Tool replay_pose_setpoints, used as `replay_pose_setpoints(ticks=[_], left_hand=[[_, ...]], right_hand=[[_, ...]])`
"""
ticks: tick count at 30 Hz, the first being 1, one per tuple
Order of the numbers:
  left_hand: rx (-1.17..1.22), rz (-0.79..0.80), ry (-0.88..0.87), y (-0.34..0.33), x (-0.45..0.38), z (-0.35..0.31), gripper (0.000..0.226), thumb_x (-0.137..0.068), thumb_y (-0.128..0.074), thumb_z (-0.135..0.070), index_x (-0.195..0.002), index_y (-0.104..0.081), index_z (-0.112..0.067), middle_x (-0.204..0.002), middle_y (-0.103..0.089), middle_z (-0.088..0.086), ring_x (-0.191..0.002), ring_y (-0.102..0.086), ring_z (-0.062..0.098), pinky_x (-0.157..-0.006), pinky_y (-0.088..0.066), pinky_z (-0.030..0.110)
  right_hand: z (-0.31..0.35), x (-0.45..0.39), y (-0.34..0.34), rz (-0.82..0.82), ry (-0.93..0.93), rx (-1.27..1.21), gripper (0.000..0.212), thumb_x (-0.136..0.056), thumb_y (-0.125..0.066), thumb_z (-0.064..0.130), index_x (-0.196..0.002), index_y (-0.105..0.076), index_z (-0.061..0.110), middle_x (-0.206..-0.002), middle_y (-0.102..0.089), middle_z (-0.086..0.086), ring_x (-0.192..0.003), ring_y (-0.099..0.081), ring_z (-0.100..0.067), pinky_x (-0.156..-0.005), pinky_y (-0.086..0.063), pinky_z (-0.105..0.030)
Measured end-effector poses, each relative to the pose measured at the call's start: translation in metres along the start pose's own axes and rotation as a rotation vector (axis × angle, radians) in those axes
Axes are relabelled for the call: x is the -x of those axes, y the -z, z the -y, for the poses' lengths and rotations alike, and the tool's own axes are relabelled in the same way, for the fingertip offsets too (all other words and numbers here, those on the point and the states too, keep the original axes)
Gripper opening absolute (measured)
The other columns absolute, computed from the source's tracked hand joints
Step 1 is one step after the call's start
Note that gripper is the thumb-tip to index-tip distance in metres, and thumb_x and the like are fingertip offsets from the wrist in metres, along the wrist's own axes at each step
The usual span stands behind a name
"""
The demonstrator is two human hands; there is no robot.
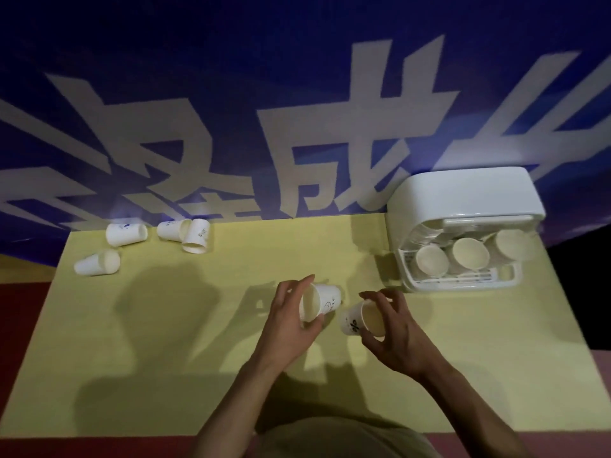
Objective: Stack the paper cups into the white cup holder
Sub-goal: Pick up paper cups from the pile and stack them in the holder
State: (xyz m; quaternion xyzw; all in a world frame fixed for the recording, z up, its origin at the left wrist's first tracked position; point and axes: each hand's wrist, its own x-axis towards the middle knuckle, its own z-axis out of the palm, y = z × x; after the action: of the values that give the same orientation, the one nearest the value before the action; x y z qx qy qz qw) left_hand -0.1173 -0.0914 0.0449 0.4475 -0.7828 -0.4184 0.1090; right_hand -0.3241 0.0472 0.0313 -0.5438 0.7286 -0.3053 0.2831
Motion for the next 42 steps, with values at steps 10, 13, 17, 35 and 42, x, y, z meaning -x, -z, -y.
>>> replay_pose_setpoints(ticks=[10,13,17,35,42], left_hand=[[-0.081,0.032,-0.197,-0.096,-0.080,-0.130,0.073,-0.080,-0.080,-0.042,-0.142,-0.043,-0.033,-0.134,-0.042,-0.015,-0.124,-0.046,0.013,-0.092,-0.056,0.039],[-0.152,0.033,-0.242,-0.119,-0.094,-0.150,0.072,-0.082,-0.082,-0.036,-0.143,-0.043,-0.036,-0.131,-0.039,-0.012,-0.124,-0.042,0.013,-0.097,-0.051,0.032],[-0.231,0.080,-0.246,-0.141,-0.109,-0.159,0.076,-0.083,-0.082,-0.034,-0.146,-0.040,-0.038,-0.130,-0.040,-0.008,-0.123,-0.040,0.015,-0.095,-0.050,0.028],[-0.380,0.143,-0.100,-0.201,-0.140,-0.144,0.080,-0.082,-0.081,-0.032,-0.150,-0.038,-0.037,-0.149,-0.041,-0.014,-0.132,-0.049,0.014,-0.101,-0.051,0.039],[-0.359,0.212,-0.084,-0.212,-0.148,-0.127,0.089,-0.079,-0.081,-0.014,-0.150,-0.034,-0.038,-0.148,-0.040,-0.012,-0.127,-0.054,0.017,-0.092,-0.056,0.044]], right_hand=[[-0.084,0.047,0.118,-0.158,-0.170,0.051,0.063,-0.086,-0.068,0.057,-0.139,-0.048,0.029,-0.126,-0.044,0.005,-0.088,-0.064,-0.017,-0.074,-0.057,-0.037],[-0.100,0.060,0.127,-0.169,-0.198,0.013,0.064,-0.087,-0.065,0.058,-0.142,-0.047,0.029,-0.127,-0.042,0.008,-0.087,-0.062,-0.013,-0.074,-0.057,-0.037],[-0.113,0.069,0.129,-0.180,-0.226,-0.052,0.065,-0.088,-0.063,0.062,-0.143,-0.046,0.032,-0.126,-0.043,0.009,-0.087,-0.061,-0.010,-0.074,-0.058,-0.036],[-0.141,0.019,0.146,-0.126,-0.268,-0.057,0.067,-0.088,-0.064,0.061,-0.145,-0.045,0.031,-0.131,-0.043,0.007,-0.094,-0.057,-0.005,-0.082,-0.058,-0.036],[-0.128,-0.004,0.161,-0.174,-0.280,0.032,0.065,-0.087,-0.070,0.056,-0.142,-0.047,0.030,-0.137,-0.044,0.006,-0.099,-0.063,-0.017,-0.073,-0.058,-0.037]])
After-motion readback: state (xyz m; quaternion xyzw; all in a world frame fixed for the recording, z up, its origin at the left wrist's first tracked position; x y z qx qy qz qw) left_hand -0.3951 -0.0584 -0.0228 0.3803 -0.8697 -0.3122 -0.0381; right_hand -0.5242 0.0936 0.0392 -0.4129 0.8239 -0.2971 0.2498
